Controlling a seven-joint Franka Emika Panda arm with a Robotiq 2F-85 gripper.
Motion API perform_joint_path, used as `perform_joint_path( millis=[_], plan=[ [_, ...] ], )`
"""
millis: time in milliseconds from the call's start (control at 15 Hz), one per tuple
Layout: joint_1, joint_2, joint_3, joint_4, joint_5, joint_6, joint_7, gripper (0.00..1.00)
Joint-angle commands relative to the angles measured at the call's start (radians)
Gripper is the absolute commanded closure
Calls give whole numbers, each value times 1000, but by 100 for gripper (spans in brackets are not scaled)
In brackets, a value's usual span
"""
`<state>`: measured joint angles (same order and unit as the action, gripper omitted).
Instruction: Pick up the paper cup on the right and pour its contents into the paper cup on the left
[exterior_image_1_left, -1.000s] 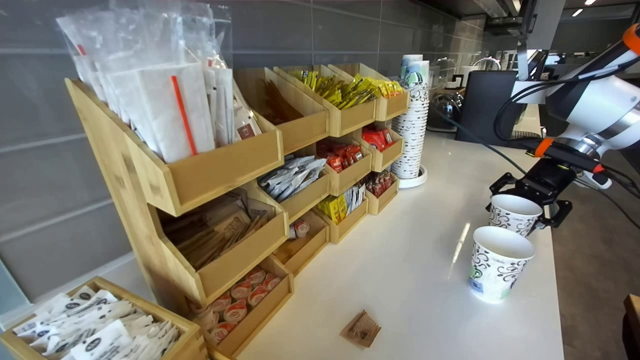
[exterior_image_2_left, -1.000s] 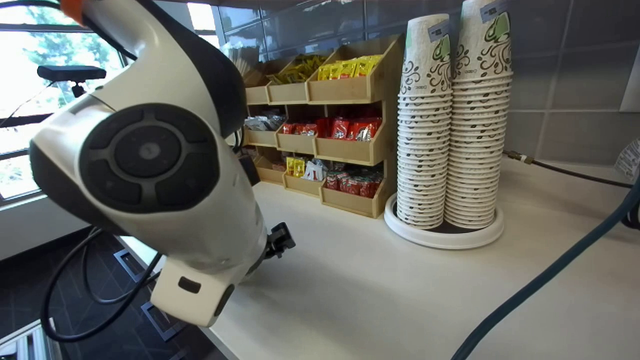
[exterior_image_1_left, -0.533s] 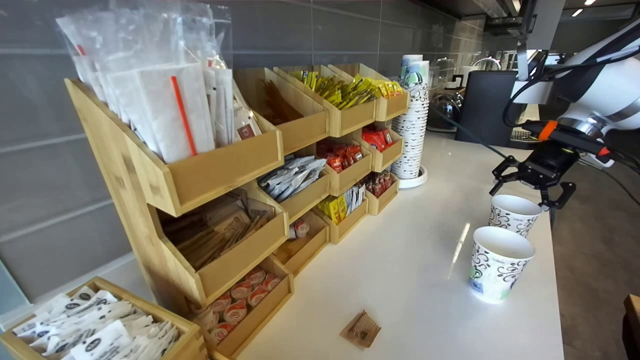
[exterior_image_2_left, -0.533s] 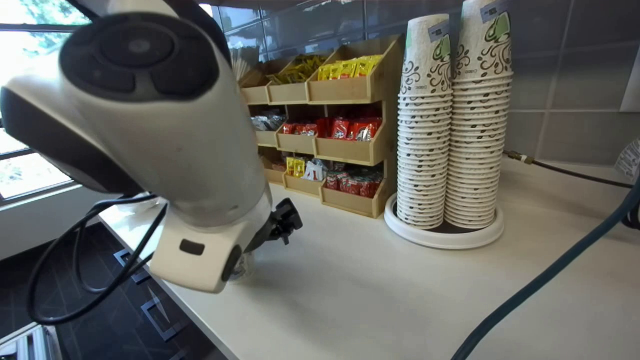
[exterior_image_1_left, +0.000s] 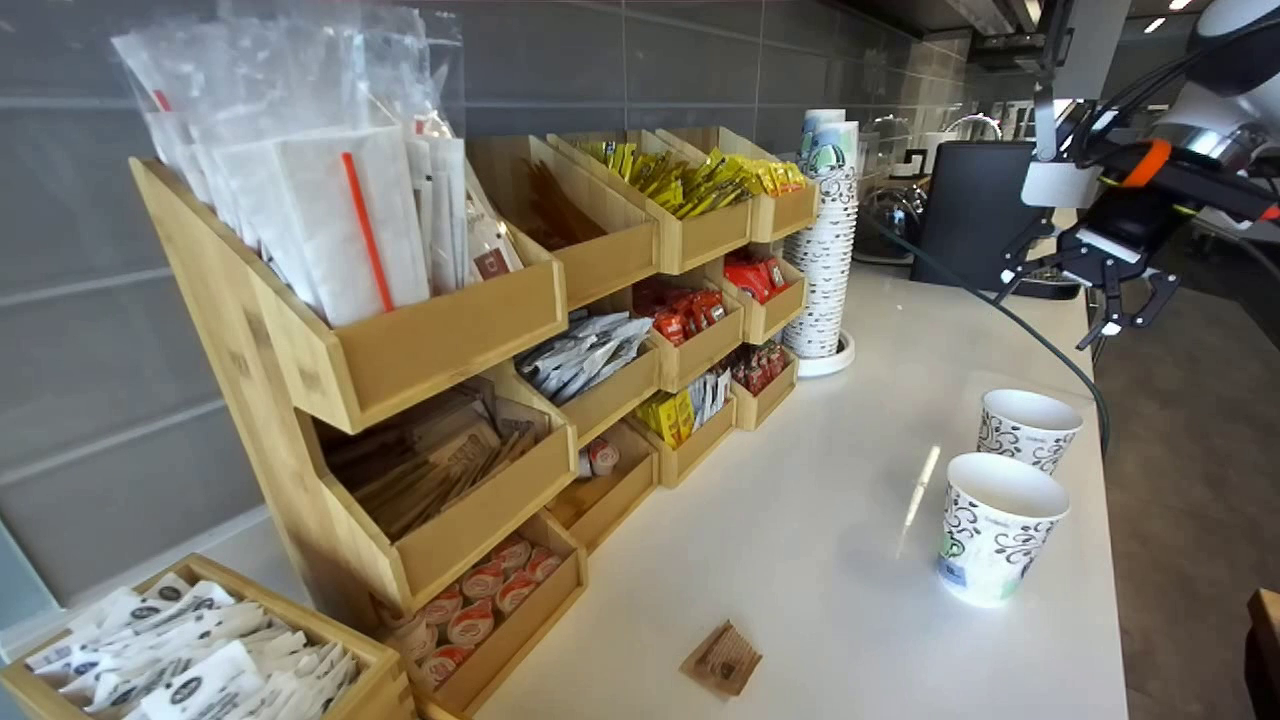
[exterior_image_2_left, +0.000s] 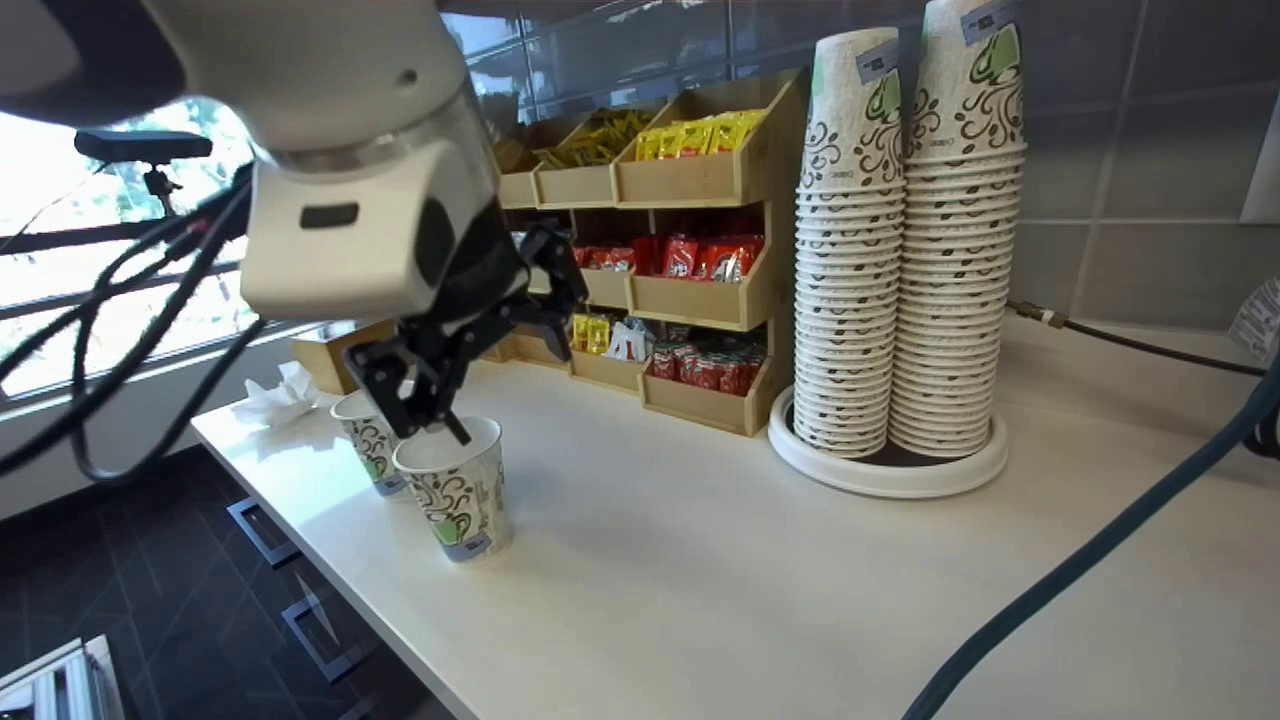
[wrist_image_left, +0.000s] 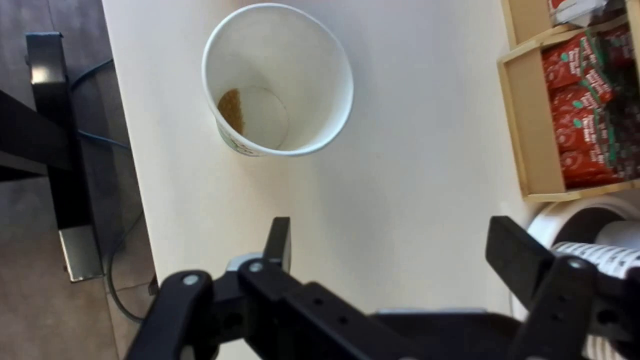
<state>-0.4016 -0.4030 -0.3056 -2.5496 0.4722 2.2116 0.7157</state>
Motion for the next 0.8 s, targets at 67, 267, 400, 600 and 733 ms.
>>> perform_joint_path(
  millis=[67, 267, 400, 600, 733],
  plan=[
    [-11, -164, 48, 10, -99, -84, -45, 0],
    [-4, -231, 68, 24, -127, -156, -99, 0],
    [-4, -269, 82, 30, -143, -216, -127, 0],
    [-8, -259, 88, 31, -120, -230, -136, 0],
    [-9, -283, 94, 32, -127, -265, -147, 0]
  ],
)
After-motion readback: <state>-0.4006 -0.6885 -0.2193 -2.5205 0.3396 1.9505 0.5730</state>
